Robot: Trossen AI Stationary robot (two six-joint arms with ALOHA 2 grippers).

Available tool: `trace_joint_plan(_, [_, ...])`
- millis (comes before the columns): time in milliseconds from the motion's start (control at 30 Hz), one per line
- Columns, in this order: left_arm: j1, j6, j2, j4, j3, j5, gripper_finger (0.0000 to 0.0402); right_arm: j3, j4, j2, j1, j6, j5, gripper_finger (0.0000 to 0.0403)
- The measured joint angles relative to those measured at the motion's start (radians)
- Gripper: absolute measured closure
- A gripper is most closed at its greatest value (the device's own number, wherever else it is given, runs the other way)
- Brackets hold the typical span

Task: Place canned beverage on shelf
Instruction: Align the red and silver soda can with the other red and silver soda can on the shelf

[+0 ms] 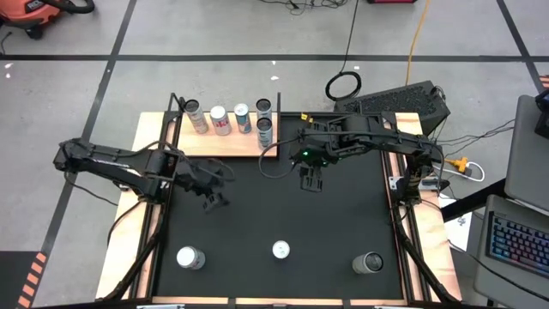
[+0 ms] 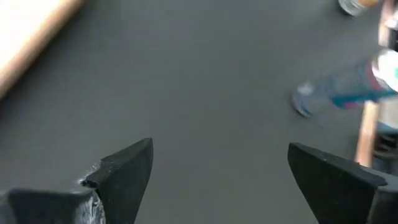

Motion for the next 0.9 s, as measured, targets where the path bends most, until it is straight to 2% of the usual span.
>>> trace_joint_plan(200, [-0.096,-0.166,0.079,-0.045,0.022,0.088,0.0029,0.0,0.0,0.0,0.0,-0.019,0.0,0.0163])
trace_joint_plan(433, [-0.22,-0.332,0.158,-0.16,0.107,0.088,0.0029,0.0,0.0,0.0,0.0,-0.046,-0.001,0.0163])
trace_joint_plan(600, [-0.325,-0.51,0.192,-0.264,0.175,0.088,0.0029,0.0,0.0,0.0,0.0,-0.048,-0.001,0.0163])
trace_joint_plan(733, [-0.426,-0.686,0.217,-0.347,0.187,0.088,0.0029,0.0,0.0,0.0,0.0,-0.057,-0.001,0.0163])
trace_joint_plan(900, [-0.537,-0.851,0.271,-0.359,0.188,0.088,0.0029,0.0,0.0,0.0,0.0,-0.07,-0.001,0.0163])
